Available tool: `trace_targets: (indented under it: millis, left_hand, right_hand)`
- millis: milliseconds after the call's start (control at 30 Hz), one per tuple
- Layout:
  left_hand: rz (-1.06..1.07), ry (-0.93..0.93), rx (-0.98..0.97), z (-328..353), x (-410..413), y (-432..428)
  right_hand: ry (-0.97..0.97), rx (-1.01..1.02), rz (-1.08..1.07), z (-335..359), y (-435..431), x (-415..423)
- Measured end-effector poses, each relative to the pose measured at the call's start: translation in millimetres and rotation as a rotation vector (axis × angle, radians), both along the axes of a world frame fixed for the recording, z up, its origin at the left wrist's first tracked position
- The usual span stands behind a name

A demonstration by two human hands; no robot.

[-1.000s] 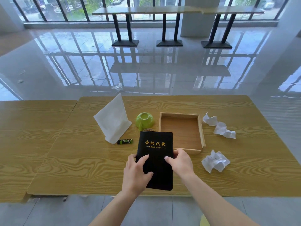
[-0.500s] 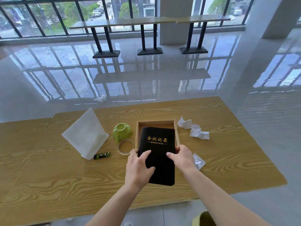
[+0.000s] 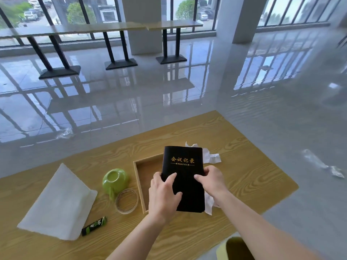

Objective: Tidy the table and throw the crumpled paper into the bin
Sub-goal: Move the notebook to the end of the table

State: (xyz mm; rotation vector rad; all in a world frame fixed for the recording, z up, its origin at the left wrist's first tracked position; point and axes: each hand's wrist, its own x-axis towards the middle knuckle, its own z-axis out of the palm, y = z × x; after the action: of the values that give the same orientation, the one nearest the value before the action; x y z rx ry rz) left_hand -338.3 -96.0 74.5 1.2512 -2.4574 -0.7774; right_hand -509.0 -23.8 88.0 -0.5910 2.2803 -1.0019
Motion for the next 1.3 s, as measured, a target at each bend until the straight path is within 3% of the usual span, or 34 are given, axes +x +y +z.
trace_targets:
  millis: [300,533,967,1300]
  left_hand:
    - [-0.123,0.062,0.027,7,-51,-16]
    - [-0.136,0.103,0.058,9,-127,-12]
    - [-0.081,0.015,0.18,-7,-294,0]
    - [-0.067,-0.094,0.411,-32,-357,21]
  right_hand:
    - [0.022,-0.002,-0.098,11,1,-43]
    - [0.061,0.021,-0.141,16,3,-122]
    - [0.109,0.105,-0.055,-9,-6,-294]
    - [0.086,0.241,-0.017,-46,-10,-362]
